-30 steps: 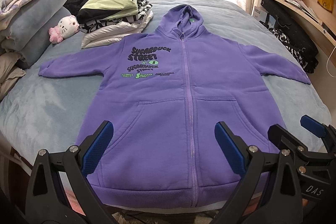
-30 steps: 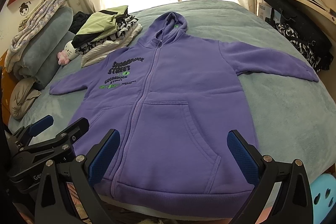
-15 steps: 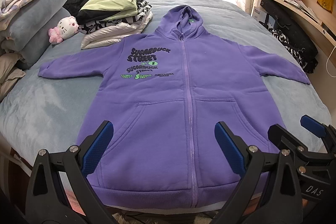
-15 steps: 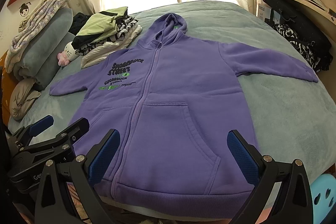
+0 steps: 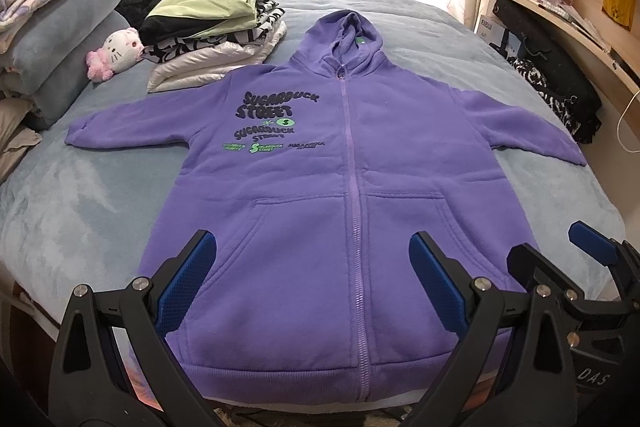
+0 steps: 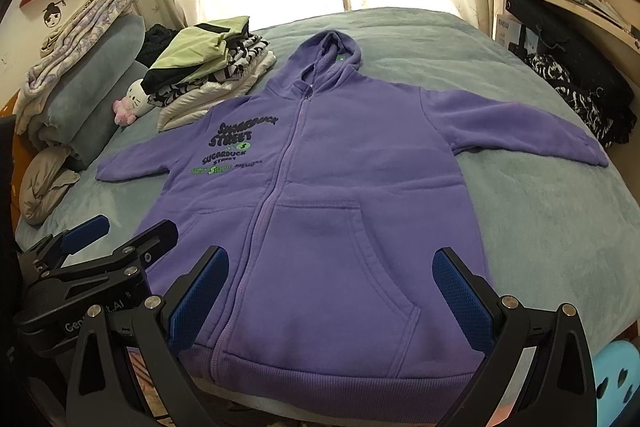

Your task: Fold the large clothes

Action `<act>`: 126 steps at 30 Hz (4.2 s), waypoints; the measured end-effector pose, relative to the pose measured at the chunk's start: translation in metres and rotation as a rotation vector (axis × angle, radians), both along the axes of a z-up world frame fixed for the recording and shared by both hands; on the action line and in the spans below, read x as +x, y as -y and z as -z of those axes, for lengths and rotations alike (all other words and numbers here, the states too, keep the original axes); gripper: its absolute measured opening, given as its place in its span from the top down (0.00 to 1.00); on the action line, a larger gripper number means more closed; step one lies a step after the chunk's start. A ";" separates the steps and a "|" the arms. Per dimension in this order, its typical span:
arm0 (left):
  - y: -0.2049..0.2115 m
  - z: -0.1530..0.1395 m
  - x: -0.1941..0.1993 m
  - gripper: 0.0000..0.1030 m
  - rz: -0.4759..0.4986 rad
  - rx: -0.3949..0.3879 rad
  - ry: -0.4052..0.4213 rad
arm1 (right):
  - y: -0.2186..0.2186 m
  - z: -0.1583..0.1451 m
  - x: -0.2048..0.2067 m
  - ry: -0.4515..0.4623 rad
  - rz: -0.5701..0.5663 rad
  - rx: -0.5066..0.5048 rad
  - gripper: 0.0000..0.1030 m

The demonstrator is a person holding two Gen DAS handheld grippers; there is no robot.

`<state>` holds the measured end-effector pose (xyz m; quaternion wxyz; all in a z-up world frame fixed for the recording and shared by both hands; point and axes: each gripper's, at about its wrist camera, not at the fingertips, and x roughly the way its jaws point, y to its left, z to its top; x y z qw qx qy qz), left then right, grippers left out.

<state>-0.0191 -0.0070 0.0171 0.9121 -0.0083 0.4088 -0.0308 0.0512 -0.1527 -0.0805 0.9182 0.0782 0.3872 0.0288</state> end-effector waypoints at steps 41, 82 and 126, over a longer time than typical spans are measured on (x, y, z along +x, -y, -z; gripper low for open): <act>0.299 -0.080 0.194 0.03 0.278 -0.024 0.294 | 0.416 -0.060 0.139 0.071 0.339 -0.075 0.00; 0.161 -0.011 0.253 0.26 0.007 -0.049 0.166 | 0.373 0.007 0.293 0.209 0.063 0.334 0.92; 0.156 0.056 0.282 0.94 0.250 0.039 0.008 | 0.253 0.106 0.165 -0.047 -0.079 0.096 0.28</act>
